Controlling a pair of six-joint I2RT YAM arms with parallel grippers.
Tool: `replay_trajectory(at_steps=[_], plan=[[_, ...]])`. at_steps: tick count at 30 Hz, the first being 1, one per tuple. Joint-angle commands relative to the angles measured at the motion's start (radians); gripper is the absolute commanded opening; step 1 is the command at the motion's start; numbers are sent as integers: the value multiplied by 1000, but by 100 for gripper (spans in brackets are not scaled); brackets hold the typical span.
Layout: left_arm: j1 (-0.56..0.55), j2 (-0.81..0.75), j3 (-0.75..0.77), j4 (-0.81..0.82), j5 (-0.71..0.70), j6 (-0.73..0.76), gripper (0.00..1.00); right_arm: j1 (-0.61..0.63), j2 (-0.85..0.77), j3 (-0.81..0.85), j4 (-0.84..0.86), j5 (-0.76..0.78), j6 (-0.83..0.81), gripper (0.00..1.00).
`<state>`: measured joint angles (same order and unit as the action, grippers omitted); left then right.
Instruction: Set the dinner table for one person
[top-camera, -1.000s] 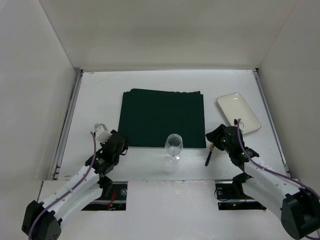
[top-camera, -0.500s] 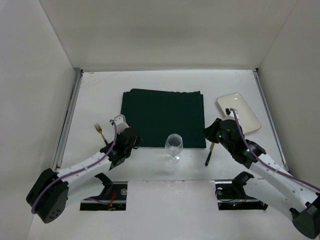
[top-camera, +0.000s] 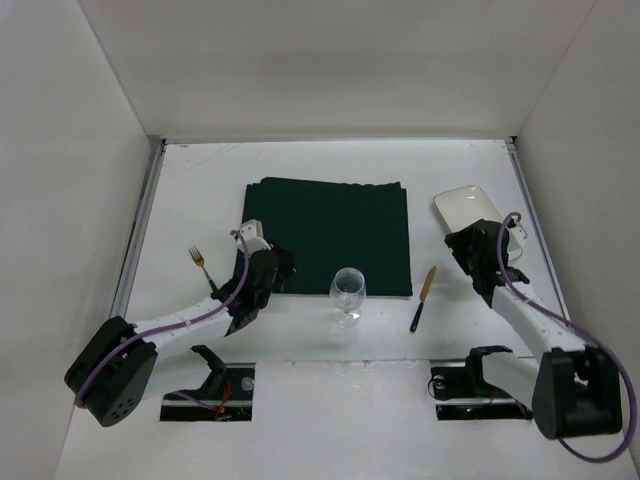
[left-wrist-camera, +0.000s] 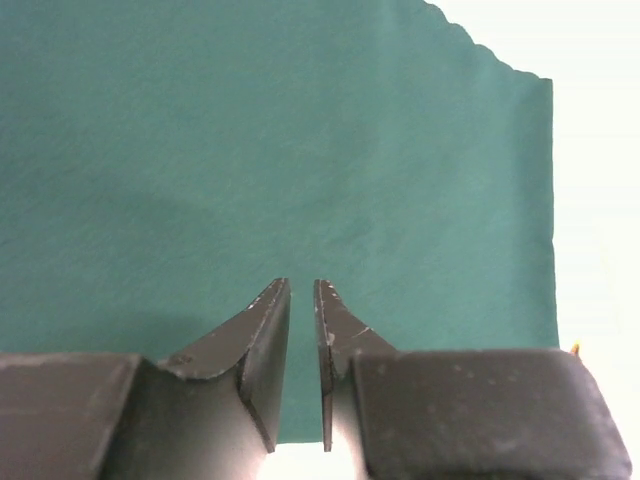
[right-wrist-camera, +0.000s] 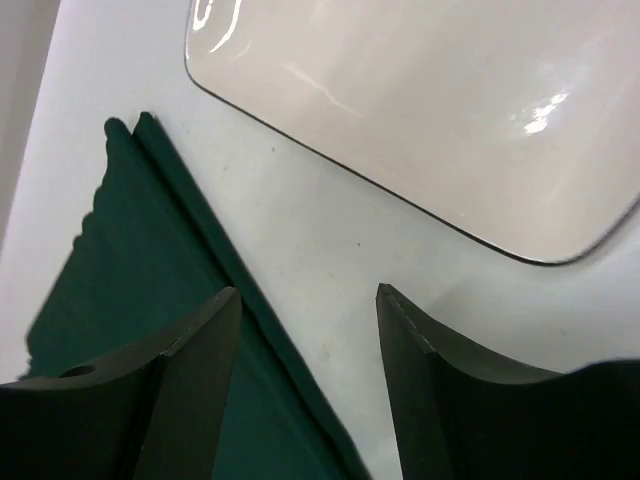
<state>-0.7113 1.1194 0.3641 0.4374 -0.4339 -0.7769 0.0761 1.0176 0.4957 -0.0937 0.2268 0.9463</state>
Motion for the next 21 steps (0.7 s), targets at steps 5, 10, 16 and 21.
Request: replay_trajectory(at_steps=[5, 10, 16, 21], plan=[[17, 7, -66, 230, 38, 31, 16, -13, 258, 79, 319, -3, 349, 62], [32, -3, -106, 261, 64, 22, 18, -3, 308, 70, 318, 130, 506, 59], [66, -21, -123, 261, 72, -1, 21, -20, 320, 69, 269, 138, 554, 56], [105, -12, -129, 251, 66, -24, 22, -58, 332, 61, 247, 102, 533, 55]])
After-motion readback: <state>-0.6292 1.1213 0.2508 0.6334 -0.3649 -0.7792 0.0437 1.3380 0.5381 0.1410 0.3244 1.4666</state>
